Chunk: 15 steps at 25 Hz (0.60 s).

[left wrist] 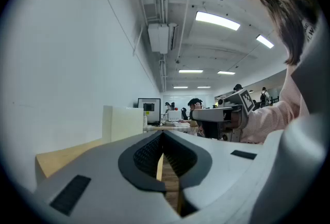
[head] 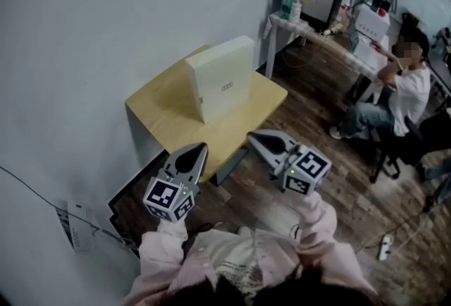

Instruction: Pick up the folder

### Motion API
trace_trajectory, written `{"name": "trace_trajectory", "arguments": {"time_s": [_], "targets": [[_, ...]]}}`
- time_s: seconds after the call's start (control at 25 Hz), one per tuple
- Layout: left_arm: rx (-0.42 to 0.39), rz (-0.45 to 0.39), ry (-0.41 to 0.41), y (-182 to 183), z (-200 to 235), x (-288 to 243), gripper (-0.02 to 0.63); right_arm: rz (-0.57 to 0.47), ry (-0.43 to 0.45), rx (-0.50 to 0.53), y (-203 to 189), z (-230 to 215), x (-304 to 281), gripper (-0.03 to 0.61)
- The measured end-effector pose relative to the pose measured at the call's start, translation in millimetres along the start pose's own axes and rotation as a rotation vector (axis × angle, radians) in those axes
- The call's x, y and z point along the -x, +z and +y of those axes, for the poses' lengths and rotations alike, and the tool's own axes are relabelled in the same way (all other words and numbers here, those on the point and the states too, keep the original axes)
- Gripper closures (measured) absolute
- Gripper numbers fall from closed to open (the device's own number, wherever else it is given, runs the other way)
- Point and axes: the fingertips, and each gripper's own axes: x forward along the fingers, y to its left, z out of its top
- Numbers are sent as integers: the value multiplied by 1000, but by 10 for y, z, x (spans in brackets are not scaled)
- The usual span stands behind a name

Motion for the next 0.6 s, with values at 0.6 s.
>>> {"name": "trace_trajectory", "arguments": {"time_s": [0.6], "targets": [[3, 1, 12, -22, -63, -21, 618, 0, 9, -13, -27, -30, 89, 584]]}}
